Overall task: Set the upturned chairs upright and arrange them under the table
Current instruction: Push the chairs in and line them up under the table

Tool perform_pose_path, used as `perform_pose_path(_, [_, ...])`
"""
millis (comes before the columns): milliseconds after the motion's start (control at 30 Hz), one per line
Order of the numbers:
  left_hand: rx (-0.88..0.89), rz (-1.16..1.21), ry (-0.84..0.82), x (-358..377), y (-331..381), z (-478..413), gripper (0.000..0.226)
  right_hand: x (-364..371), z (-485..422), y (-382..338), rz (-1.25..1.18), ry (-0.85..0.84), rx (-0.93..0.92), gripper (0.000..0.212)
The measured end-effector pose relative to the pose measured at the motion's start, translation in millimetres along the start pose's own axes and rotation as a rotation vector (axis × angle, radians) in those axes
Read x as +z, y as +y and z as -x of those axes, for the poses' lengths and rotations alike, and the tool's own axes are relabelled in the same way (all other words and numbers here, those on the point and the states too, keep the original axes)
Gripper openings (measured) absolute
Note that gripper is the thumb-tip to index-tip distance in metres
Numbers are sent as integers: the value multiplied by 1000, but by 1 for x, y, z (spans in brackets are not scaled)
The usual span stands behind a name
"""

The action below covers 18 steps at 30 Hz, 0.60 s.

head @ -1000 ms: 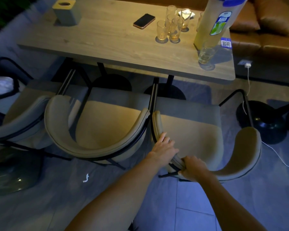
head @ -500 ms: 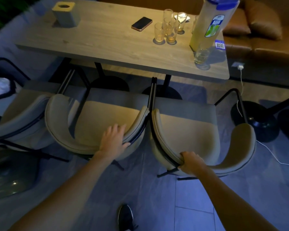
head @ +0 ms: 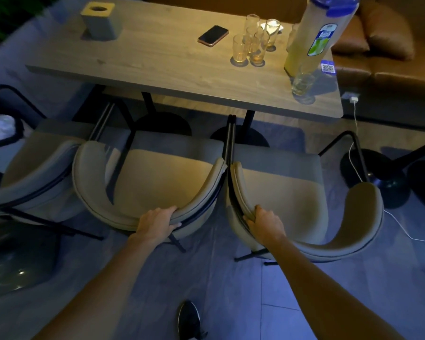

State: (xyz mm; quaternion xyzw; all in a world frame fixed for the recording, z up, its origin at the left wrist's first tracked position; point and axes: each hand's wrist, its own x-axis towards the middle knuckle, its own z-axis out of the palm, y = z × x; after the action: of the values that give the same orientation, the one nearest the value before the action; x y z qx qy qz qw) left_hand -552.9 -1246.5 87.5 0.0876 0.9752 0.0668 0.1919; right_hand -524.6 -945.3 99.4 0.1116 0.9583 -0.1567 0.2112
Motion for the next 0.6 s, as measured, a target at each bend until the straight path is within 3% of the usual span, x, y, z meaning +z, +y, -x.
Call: perform_pose_path(600, [16, -8, -13, 4, -3, 5, 54, 5, -1, -1, 24, -14, -5, 38])
